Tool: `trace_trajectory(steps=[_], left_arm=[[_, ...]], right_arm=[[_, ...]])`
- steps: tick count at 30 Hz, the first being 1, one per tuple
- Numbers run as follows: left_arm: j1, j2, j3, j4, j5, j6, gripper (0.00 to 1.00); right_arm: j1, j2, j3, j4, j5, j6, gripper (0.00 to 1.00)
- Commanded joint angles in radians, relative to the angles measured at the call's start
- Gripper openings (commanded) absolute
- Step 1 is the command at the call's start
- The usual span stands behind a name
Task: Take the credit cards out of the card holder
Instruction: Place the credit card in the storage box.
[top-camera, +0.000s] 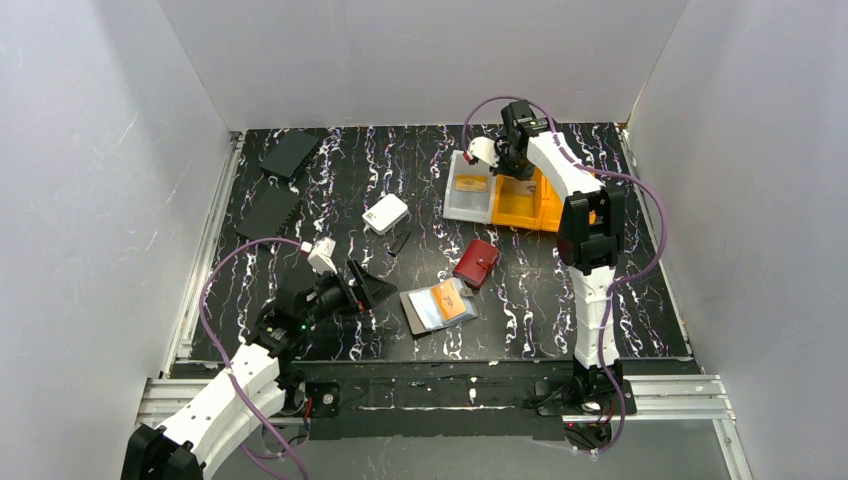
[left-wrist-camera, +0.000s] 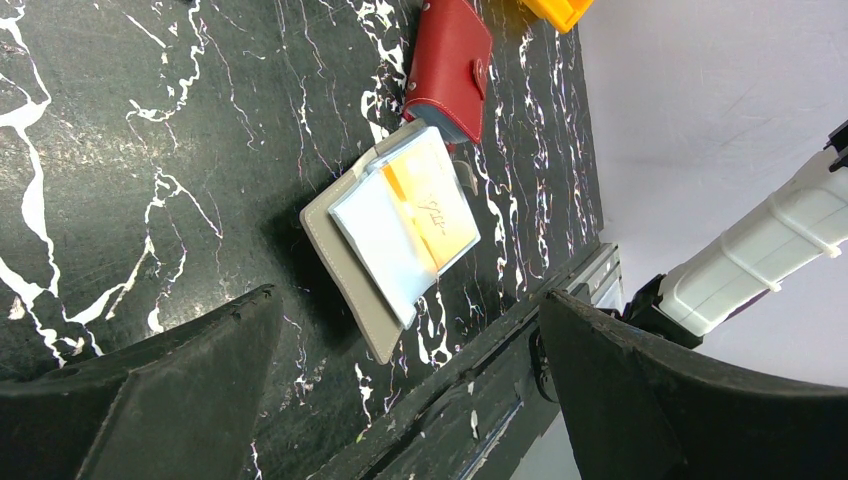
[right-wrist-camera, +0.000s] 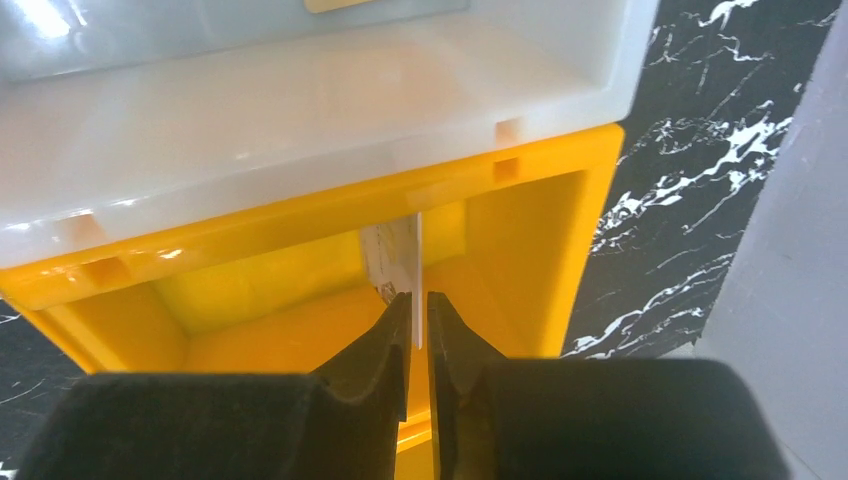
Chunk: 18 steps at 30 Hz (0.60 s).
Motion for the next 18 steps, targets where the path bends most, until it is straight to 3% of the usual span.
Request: trace_trajectory(steps=[1,11,18], left_arm=[[0.004,-0.006,0.032,-0.002,0.009,0.006,0.99],[0.002,0.008,0.052,-0.002,0.039,0.008,0.99],[-0.019,0.112,0.153,-0.015,0.097,0.024,0.99]], right_arm=[[0.005,0.021,0.051,0.053,0.04,0.015,0.19],[0.003,-0.068,0.028,0.112,0.05,0.159,0.25],[0.003,-0.427,-0.28,0.165,-0.322,0.4,0.33]])
